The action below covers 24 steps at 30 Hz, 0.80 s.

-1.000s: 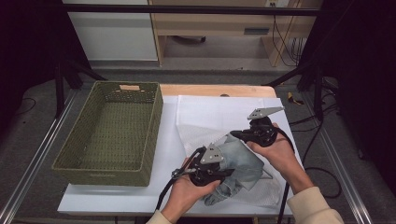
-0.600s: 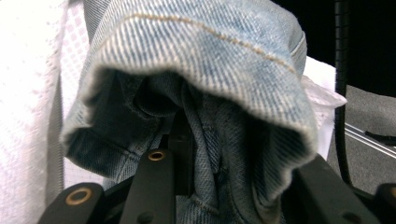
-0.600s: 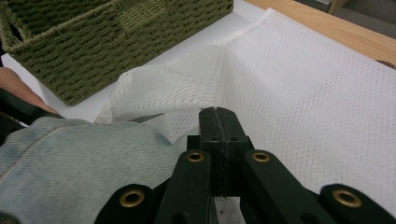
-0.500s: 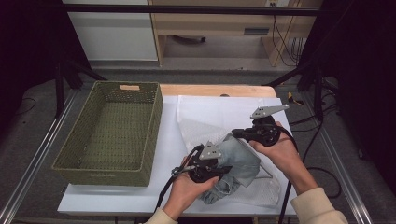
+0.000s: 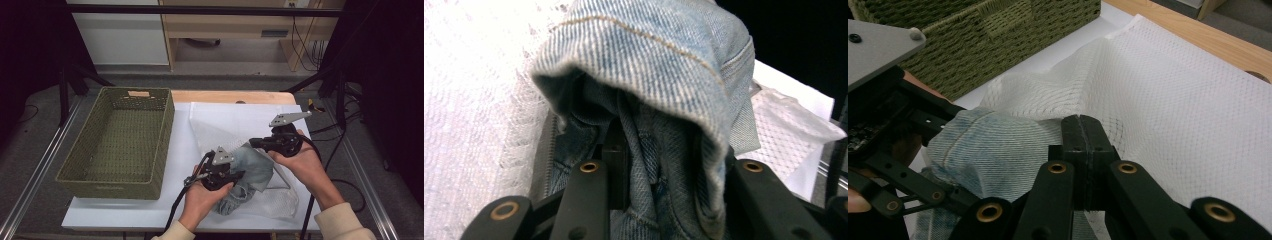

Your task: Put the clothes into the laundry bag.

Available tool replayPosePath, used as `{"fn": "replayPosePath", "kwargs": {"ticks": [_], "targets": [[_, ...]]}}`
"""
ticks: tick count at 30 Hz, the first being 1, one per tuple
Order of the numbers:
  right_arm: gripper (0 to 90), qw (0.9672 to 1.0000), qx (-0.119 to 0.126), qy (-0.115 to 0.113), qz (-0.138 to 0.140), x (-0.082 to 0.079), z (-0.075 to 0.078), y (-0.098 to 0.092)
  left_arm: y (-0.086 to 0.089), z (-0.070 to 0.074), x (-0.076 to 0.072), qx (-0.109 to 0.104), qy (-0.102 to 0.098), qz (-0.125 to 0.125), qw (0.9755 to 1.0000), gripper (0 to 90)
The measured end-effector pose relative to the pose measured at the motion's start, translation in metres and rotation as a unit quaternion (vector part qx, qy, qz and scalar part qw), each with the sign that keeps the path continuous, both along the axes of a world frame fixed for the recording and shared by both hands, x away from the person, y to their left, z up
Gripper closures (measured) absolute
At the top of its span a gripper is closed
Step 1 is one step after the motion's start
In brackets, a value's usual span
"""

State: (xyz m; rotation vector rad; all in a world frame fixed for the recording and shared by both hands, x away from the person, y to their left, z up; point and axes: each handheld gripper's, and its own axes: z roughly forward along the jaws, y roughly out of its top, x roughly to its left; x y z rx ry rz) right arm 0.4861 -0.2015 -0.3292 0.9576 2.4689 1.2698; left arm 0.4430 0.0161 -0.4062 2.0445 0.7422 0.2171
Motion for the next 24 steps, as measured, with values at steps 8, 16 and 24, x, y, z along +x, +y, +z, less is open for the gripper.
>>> {"fn": "replayPosePath", "kwargs": {"ticks": [8, 16, 24], "targets": [[90.0, 1.0, -0.003, -0.003, 0.002, -0.004, 0.006, 0.001, -0.005, -0.001, 0.003, 0.007, 0.0, 0.022, 0.9997, 63.0], [90.0, 1.0, -0.003, 0.0, -0.001, -0.009, 0.006, 0.0, -0.007, -0.005, 0.01, 0.004, 0.0, 0.035, 0.9994, 62.1], [90.0, 1.0, -0.005, 0.002, 0.001, -0.009, 0.006, 0.004, -0.011, -0.01, 0.017, -0.006, -0.003, 0.051, 0.9987, 61.9]]}}
